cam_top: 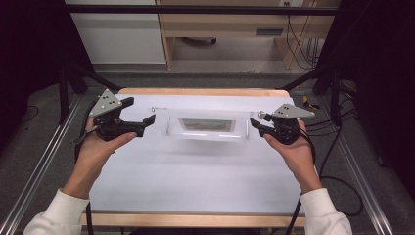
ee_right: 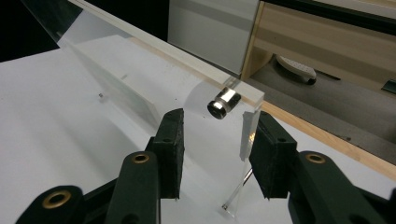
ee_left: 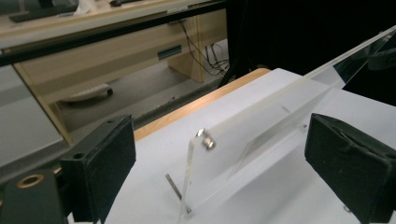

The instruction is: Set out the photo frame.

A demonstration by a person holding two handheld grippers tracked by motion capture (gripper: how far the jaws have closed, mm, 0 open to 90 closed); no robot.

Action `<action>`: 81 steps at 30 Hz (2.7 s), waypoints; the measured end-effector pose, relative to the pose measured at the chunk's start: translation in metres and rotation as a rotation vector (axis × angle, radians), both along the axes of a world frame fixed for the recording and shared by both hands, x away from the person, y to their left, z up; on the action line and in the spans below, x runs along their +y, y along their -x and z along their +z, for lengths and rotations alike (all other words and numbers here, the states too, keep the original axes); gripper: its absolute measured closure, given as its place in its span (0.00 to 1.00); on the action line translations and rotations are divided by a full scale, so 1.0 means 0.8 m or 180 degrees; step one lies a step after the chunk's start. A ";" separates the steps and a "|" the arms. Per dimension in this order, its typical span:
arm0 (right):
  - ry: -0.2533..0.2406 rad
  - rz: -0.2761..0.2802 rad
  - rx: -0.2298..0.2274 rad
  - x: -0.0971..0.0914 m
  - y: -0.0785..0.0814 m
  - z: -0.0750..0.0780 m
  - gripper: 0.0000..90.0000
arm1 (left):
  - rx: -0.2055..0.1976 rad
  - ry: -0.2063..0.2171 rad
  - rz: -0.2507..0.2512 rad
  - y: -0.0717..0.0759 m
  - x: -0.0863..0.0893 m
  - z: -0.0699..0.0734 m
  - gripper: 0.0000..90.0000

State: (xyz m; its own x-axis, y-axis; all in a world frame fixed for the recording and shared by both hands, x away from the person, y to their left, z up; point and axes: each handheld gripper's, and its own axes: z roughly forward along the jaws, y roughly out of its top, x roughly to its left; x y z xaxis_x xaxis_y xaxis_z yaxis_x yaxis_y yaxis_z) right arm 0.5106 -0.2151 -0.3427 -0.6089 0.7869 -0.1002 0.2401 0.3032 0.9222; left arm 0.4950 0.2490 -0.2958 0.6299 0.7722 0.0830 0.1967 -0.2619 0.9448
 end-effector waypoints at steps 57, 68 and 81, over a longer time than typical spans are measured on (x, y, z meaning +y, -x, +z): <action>-0.0672 -0.0480 0.0248 -0.002 -0.100 0.006 0.65 | 0.0913 -0.0684 0.0318 0.063 0.070 -0.202 0.10; -0.0598 -0.0528 0.0272 0.004 -0.111 0.008 0.56 | 0.0953 -0.0692 0.0301 0.065 0.075 -0.203 0.10; -0.0327 -0.0666 0.0232 0.014 -0.112 0.008 0.32 | 0.0922 -0.0752 0.0287 0.066 0.069 -0.202 0.10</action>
State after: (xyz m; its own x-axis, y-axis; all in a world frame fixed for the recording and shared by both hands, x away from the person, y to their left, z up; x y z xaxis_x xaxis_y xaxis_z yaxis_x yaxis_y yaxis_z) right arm 0.6001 -0.2035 -0.3361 -0.4341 0.9005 0.0252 0.3548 0.1452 0.9236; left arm 0.4423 0.3046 -0.4577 0.5838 0.8065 0.0938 0.4788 -0.4352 0.7625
